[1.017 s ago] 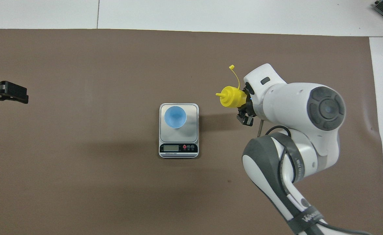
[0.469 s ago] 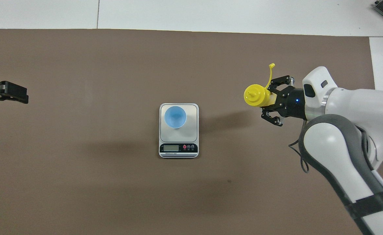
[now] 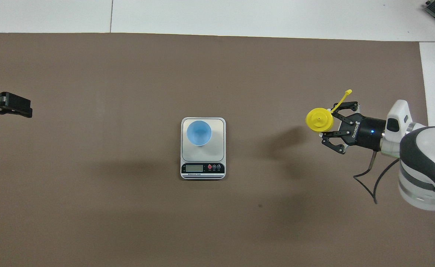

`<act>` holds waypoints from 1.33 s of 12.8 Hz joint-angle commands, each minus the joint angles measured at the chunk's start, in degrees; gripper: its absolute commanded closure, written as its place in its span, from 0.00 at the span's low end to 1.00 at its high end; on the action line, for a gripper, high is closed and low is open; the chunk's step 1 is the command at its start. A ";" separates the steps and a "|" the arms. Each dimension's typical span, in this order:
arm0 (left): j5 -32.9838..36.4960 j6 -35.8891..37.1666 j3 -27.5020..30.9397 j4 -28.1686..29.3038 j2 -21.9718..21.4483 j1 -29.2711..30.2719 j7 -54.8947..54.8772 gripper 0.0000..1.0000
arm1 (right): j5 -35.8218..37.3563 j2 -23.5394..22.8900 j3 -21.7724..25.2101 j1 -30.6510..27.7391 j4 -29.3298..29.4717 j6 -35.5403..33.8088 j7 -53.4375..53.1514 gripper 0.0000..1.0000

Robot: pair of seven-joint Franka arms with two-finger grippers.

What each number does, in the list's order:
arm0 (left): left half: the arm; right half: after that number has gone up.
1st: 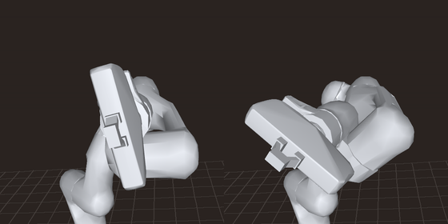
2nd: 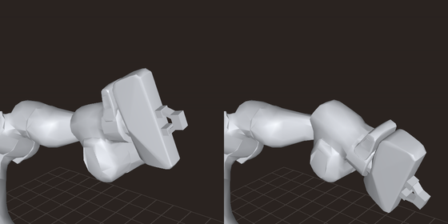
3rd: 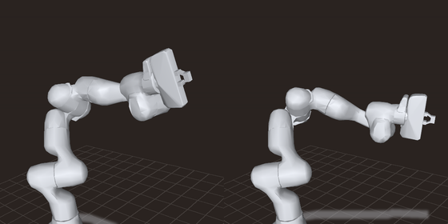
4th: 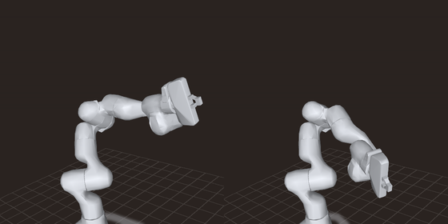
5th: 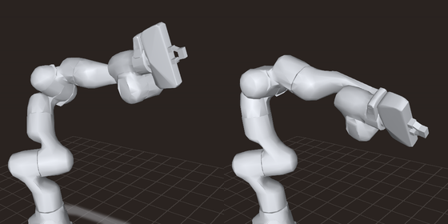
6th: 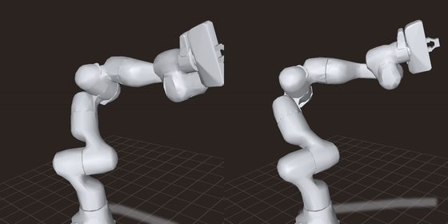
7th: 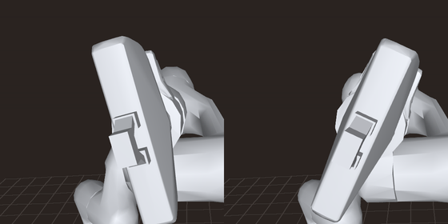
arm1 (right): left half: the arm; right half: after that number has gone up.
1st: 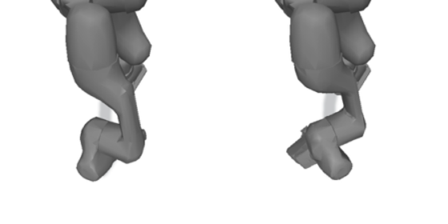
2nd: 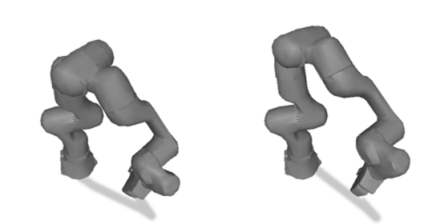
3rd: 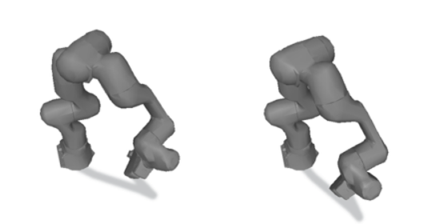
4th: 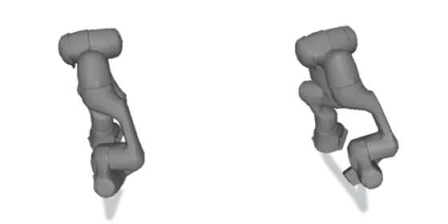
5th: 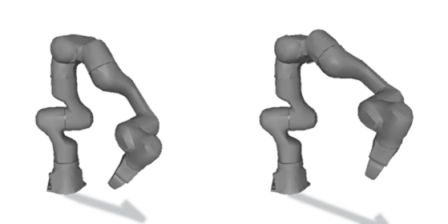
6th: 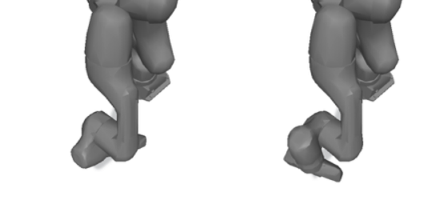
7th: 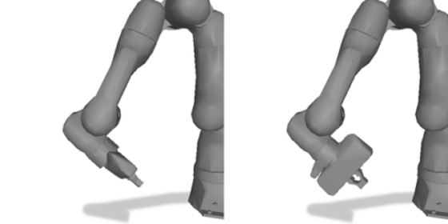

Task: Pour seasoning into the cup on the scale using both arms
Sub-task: 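Turn the bottle upright and carry it back with the right gripper, then set the yellow bottle down on the table and release the right gripper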

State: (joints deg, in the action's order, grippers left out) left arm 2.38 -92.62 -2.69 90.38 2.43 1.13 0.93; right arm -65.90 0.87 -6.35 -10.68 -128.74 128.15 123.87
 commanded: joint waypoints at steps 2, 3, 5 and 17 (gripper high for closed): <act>-0.71 0.68 0.32 0.32 -0.76 0.10 -0.58 0.00 | -4.24 -2.09 -0.68 -10.21 -1.24 -10.87 7.52 0.73; -0.71 0.68 0.32 0.32 -0.76 0.10 -0.58 0.00 | -4.24 -2.27 -0.59 -11.98 -1.68 -12.91 7.52 0.73; -0.71 0.68 0.32 0.32 -0.76 0.10 -0.58 0.00 | -4.33 -3.14 -0.59 -15.23 -3.09 -15.90 7.52 0.73; -0.71 0.68 0.32 0.32 -0.76 0.10 -0.58 0.00 | -4.25 -9.22 -0.15 -21.40 -1.78 -21.10 6.82 0.00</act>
State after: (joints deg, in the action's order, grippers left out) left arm 2.38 -92.62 -2.69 90.38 2.43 1.13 0.93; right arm -69.41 -8.98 -6.25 -31.28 -130.63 107.30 130.36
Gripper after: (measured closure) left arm 0.000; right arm 0.057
